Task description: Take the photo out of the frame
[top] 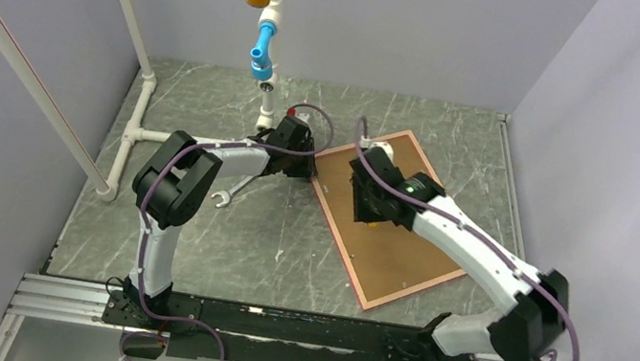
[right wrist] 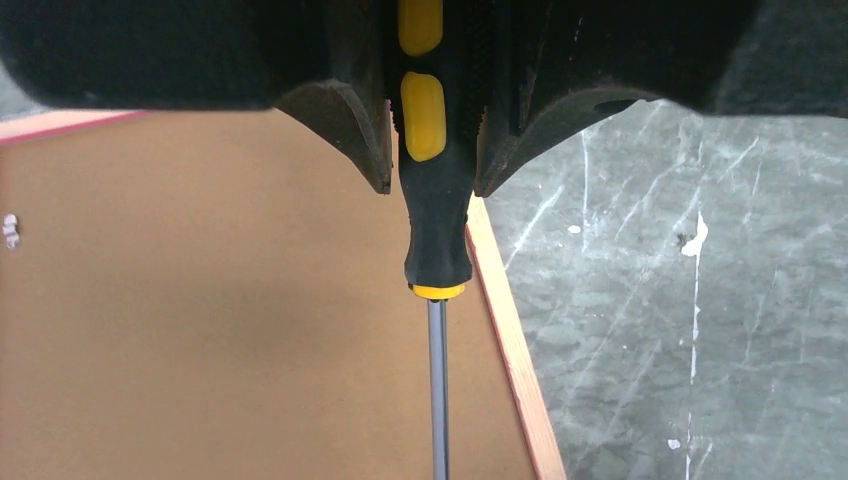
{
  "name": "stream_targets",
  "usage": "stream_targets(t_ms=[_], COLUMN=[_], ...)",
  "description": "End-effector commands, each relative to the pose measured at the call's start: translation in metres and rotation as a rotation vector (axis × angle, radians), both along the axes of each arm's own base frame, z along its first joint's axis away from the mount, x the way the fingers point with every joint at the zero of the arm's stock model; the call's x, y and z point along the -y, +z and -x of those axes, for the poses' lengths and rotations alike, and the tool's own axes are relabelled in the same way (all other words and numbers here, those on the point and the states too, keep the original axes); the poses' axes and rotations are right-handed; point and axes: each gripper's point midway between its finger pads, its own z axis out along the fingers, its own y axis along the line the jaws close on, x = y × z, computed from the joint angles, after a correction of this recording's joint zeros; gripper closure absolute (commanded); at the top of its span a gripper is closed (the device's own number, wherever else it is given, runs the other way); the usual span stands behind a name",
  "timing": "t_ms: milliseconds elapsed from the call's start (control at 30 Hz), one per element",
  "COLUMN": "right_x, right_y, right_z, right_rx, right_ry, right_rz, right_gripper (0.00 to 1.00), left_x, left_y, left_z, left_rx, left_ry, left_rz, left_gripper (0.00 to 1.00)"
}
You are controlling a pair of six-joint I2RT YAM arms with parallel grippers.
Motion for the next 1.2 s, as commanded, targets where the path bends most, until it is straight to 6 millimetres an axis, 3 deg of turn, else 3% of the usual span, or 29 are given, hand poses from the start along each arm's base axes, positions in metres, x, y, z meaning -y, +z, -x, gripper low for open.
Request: stream_targets(t_ms=[0, 233, 533, 633, 733, 1000, 1067, 1167], right_x=[0.031, 0.061, 0.05, 0.046, 0.042, 0.036, 0.034, 0.034], right_y=[0.01, 0.003, -0.01, -0.018, -0.021, -0.031, -0.031, -0.032], right_z=[0.007, 0.024, 0.05, 0.061, 0.069, 0.08, 0.081, 0.08], right_rx=[0.066, 0.098, 0.006, -0.038, -0.07, -0.112, -0.11, -0.108], right_ry=[-0.084, -0.166, -0.133, -0.118, -0.105, -0.074, -0.067, -0.067], right_rz=[-0.023, -0.114, -0.213, -0.238, -0.246, -0.233, -0.237, -0.237], right_gripper=[1.0, 1.0, 1.0, 1.0, 1.0, 1.0, 1.0, 1.0], left_x=[-0.013, -0.006, -0.002, -0.007, -0.008, 0.02, 0.021, 0.021], left_y=[-0.045, -0.042, -0.026, -0.007, 0.008, 0.031, 0.036, 0.044], left_z=[0.047, 0.033, -0.008, -0.014, 0.0, 0.078, 0.09, 0.1], left_rx=[-0.16, -0.111, -0.081, -0.045, -0.056, -0.142, -0.147, -0.149], left_ry=[-0.097, -0.156, -0.262, -0.231, -0.207, -0.123, -0.076, -0.025], left_rz=[-0.122, -0.152, -0.327, -0.342, -0.295, -0.063, -0.068, -0.056], left_gripper=[1.0, 1.0, 0.99, 0.72, 0.54, 0.33, 0.19, 0.13])
